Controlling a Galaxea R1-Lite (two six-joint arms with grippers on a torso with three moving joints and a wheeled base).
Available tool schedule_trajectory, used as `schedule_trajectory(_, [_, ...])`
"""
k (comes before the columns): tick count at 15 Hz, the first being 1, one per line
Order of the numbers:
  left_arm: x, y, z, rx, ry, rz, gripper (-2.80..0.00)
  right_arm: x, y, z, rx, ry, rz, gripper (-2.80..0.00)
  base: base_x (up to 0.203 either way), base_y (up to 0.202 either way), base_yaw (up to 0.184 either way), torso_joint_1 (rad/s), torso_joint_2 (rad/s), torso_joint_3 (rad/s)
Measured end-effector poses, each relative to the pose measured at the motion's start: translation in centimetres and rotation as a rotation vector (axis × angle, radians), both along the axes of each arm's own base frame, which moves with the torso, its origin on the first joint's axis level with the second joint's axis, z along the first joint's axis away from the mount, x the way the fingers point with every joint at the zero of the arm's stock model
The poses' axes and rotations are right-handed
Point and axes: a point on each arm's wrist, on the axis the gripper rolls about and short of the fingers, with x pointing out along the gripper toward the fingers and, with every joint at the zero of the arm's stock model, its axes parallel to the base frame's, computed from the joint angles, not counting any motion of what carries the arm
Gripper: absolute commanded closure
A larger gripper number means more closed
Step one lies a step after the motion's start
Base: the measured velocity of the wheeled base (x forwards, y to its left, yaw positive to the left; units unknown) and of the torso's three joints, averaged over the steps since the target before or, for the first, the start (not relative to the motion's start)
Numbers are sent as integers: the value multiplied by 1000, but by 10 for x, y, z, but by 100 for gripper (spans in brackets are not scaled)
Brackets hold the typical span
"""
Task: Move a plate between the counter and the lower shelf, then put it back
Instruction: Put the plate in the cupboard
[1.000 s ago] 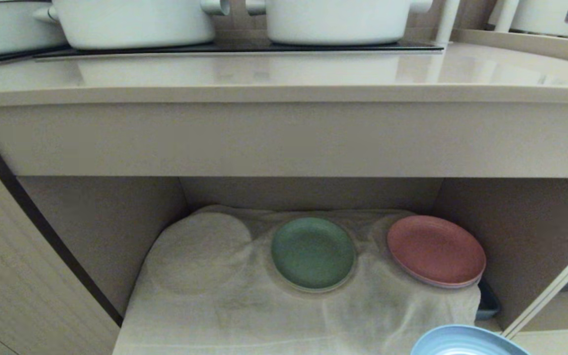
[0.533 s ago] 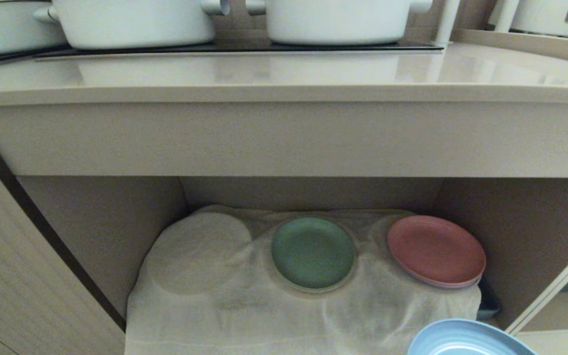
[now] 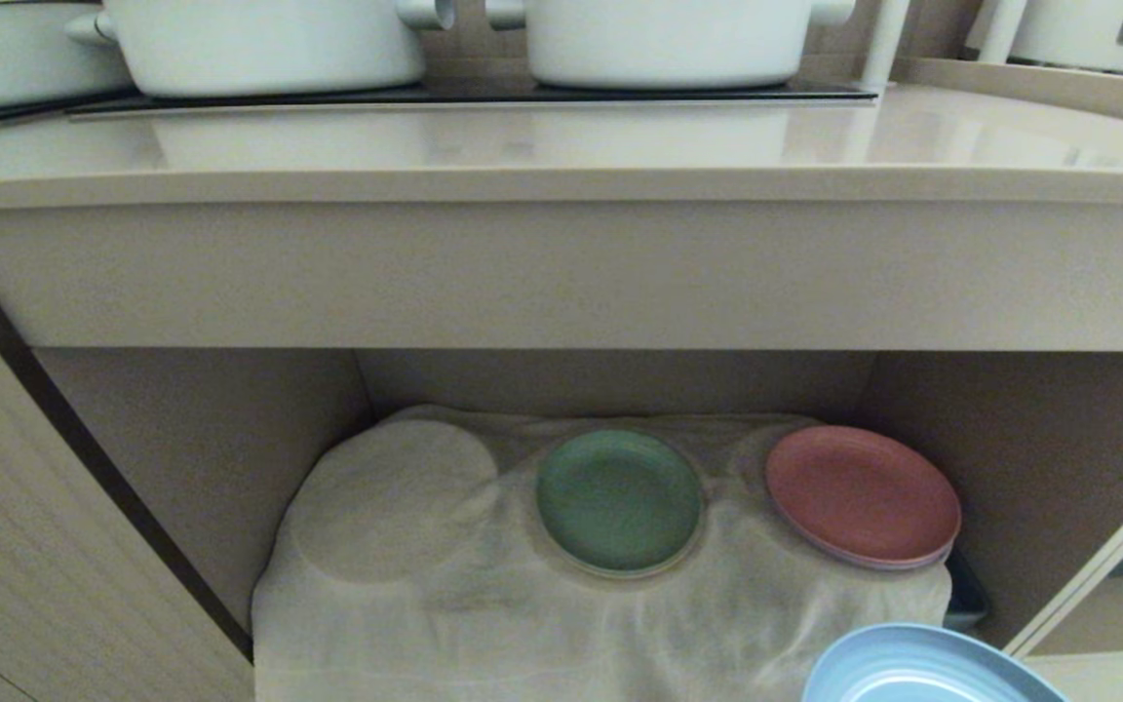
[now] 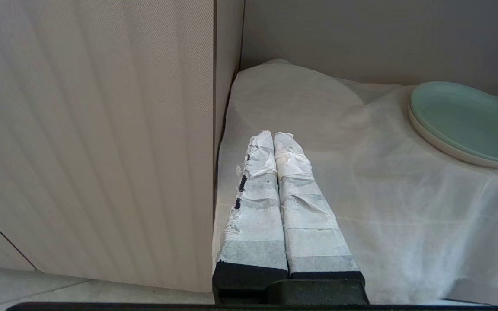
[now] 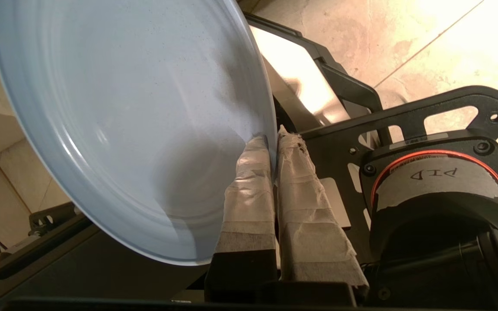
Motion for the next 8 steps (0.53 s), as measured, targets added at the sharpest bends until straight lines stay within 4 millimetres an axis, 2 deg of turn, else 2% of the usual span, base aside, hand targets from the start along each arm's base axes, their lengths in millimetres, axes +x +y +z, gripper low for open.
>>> schedule_trajectory(8, [0,0,0,0,0,0,0,1,0,4,3,-10,-1,0,0,0,0,0,0,0])
